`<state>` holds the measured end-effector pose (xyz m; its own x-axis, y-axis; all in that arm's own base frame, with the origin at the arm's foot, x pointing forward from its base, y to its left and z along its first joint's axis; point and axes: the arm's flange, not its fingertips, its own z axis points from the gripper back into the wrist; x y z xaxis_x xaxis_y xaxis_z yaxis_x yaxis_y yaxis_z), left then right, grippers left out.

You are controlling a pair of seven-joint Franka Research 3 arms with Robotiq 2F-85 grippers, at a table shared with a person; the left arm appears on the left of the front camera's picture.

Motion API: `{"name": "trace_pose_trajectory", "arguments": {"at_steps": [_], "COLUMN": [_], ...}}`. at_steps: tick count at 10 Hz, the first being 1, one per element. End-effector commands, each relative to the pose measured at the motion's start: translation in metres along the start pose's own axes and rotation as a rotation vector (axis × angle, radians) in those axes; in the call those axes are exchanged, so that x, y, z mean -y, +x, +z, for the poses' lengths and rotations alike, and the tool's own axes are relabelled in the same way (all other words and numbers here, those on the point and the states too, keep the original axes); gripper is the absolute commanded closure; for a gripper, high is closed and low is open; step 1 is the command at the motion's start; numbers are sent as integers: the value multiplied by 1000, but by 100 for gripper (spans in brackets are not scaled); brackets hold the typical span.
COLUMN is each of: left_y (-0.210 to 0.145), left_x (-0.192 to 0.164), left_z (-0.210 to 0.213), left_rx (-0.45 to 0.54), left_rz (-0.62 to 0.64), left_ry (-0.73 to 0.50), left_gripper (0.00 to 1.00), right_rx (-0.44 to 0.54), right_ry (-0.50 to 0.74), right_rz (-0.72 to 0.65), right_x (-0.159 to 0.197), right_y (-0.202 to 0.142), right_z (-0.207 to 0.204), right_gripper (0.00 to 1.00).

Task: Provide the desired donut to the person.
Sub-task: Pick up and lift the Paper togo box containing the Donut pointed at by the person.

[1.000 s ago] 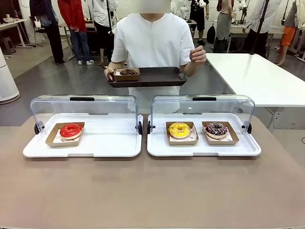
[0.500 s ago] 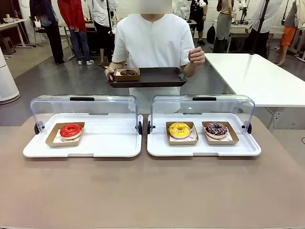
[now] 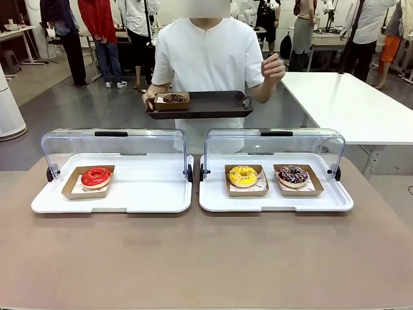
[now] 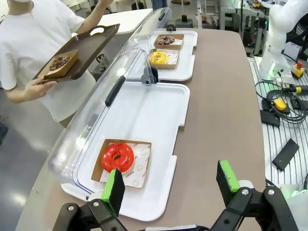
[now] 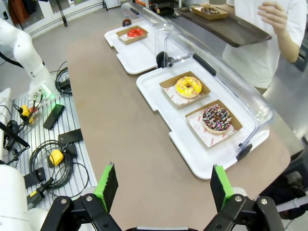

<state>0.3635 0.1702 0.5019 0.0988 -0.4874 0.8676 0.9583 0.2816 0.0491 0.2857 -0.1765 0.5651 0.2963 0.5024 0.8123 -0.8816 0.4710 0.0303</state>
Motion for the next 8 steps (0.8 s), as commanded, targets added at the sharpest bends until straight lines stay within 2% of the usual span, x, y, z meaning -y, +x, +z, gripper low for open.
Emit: {"name": "trace_pose_trajectory", "arguments": {"at_steps": [1, 8], "left_y": [0, 0], "left_x": [0, 0], "left_z": [1, 1], "left_rx": [9, 9], "left_rz": [-5, -5], "left_ry": [7, 7], "left_gripper": [0, 0], "right_rx": [23, 23], "right_ry": [4, 4], "right_rz": [15, 15], "right_x": [2, 2], "right_y": [1, 1], "right_z": [-1, -1], "right_gripper": [0, 0]}}
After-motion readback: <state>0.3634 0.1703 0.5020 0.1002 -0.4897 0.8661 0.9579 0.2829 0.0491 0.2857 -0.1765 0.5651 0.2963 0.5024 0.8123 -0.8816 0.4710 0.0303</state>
